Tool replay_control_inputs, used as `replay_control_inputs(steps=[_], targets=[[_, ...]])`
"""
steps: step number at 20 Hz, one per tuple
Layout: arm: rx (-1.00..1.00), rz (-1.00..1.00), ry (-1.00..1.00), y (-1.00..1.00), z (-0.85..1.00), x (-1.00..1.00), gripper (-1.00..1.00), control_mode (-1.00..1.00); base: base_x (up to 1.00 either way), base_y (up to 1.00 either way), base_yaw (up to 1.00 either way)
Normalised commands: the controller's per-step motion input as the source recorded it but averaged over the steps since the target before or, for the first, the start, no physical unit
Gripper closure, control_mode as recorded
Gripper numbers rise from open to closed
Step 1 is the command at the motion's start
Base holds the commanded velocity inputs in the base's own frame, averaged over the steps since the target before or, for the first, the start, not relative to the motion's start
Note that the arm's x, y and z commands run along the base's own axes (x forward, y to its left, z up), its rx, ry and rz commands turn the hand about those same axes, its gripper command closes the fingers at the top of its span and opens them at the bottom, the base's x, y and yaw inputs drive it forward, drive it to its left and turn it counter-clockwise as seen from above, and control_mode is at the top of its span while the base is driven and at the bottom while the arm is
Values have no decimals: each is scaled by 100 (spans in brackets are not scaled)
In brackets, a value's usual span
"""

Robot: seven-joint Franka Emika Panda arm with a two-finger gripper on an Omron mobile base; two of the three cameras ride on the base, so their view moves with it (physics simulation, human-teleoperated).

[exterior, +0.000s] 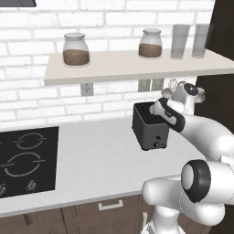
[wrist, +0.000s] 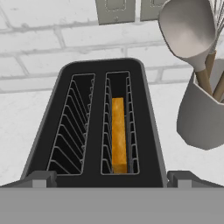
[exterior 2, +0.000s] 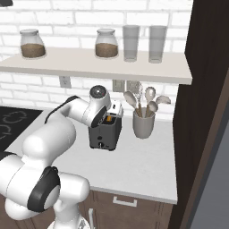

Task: Start the toaster. Once the lever pops up, take the bread to the plate on the dining counter.

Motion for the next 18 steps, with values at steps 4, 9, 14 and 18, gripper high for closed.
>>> replay_control_inputs(steps=[4,9,14,18], targets=[[0,0,0,0,0,0,-100,-100,0,0,0],[0,0,0,0,0,0,-100,-100,0,0,0],[0,0,0,0,0,0,-100,-100,0,0,0],[0,0,0,0,0,0,-100,-100,0,0,0]])
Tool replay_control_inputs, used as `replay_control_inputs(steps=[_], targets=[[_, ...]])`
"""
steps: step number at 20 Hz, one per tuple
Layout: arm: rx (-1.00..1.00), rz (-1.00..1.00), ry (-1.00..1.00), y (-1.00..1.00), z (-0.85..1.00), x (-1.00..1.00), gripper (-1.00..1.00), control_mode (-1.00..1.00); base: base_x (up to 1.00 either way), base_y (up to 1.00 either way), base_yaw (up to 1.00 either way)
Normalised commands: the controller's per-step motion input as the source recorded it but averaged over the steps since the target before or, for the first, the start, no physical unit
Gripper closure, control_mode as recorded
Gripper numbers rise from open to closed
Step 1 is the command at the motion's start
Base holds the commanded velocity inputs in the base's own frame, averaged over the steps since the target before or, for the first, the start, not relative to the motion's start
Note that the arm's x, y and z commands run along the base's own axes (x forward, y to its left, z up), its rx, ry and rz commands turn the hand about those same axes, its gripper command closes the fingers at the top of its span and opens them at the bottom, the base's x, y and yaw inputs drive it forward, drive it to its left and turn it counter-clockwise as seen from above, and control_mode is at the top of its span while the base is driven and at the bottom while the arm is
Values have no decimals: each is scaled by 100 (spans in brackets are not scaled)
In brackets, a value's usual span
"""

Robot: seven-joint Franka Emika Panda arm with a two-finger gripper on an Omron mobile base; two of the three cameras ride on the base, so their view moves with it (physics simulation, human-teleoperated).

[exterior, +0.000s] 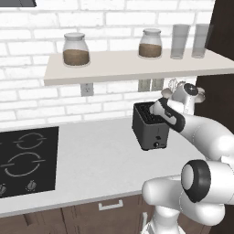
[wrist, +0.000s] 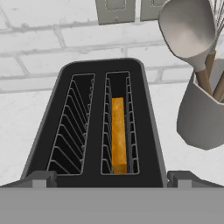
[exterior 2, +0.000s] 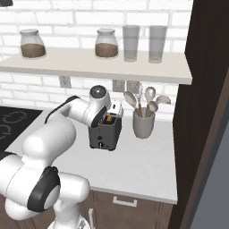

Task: Start the toaster. Once the lever pops up, take the bread to the plate on the dining counter.

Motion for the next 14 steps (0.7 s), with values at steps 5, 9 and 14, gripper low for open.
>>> replay_control_inputs(steps=[5,9,14], targets=[[0,0,0,0,0,0,-100,-100,0,0,0],[0,0,0,0,0,0,-100,-100,0,0,0],[0,0,0,0,0,0,-100,-100,0,0,0]])
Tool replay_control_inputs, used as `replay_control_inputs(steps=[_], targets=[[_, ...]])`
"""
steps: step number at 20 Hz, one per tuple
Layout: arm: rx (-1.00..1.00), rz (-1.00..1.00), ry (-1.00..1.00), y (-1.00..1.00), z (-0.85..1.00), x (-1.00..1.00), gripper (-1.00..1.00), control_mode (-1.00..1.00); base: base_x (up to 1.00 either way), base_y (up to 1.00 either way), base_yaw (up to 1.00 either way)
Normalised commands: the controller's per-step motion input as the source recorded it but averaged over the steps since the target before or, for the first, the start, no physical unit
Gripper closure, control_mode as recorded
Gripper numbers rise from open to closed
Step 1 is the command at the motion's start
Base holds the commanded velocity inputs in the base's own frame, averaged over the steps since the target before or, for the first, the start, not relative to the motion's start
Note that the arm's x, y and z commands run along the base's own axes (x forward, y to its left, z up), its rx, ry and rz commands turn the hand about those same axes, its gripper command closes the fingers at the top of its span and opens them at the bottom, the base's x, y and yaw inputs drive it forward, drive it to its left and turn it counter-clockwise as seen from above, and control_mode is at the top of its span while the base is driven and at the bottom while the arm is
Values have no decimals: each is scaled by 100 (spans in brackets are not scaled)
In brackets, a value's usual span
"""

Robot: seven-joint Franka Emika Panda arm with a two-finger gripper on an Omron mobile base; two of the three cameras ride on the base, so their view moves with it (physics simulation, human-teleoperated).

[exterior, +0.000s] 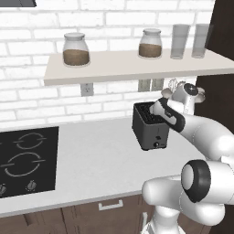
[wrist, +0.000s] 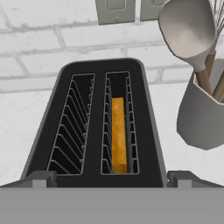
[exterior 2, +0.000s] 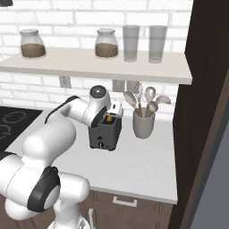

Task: Start the toaster. Once the lever pops up, take the bread to the plate on the dining counter.

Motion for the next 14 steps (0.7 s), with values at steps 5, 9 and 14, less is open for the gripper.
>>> replay_control_inputs(steps=[5,9,14], targets=[[0,0,0,0,0,0,-100,-100,0,0,0],[0,0,0,0,0,0,-100,-100,0,0,0],[0,0,0,0,0,0,-100,-100,0,0,0]])
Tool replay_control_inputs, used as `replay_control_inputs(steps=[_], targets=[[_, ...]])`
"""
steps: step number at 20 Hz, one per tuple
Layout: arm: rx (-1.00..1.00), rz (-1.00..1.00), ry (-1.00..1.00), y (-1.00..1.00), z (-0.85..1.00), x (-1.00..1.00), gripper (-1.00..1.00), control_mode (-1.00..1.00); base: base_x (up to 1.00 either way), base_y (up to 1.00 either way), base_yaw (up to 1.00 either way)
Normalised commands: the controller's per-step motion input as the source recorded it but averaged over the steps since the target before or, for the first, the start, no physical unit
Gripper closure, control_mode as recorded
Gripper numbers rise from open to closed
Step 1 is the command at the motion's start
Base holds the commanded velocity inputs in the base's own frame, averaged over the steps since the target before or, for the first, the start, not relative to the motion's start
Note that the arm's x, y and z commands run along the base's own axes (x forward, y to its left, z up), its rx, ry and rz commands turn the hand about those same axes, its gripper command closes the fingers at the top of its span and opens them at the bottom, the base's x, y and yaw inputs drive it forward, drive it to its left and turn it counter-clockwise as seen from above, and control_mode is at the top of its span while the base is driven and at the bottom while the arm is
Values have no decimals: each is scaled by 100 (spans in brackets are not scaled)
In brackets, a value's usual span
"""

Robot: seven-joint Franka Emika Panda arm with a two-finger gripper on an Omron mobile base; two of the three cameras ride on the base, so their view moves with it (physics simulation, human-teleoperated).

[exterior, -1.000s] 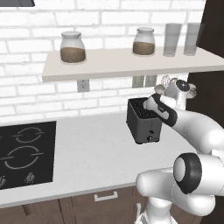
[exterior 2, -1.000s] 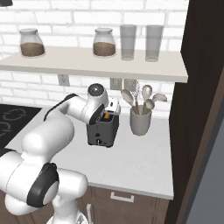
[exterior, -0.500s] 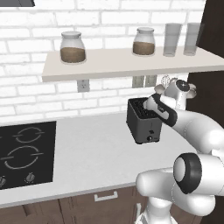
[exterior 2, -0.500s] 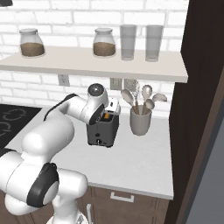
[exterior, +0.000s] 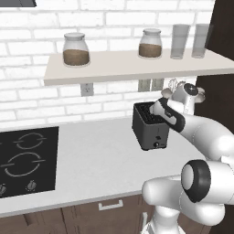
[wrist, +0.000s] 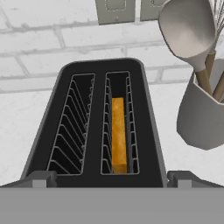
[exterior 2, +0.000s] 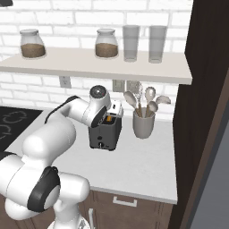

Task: Start the toaster. Once the lever pops up, take the bread to the plate on the dining counter.

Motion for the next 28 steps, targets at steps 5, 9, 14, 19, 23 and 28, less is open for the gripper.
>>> replay_control_inputs(steps=[5,9,14,19,23,28], targets=[[0,0,0,0,0,0,-100,-100,0,0,0],[0,0,0,0,0,0,-100,-100,0,0,0],[0,0,0,0,0,0,-100,-100,0,0,0],[0,0,0,0,0,0,-100,-100,0,0,0],[0,0,0,0,0,0,-100,-100,0,0,0],[0,0,0,0,0,0,-100,-100,0,0,0]])
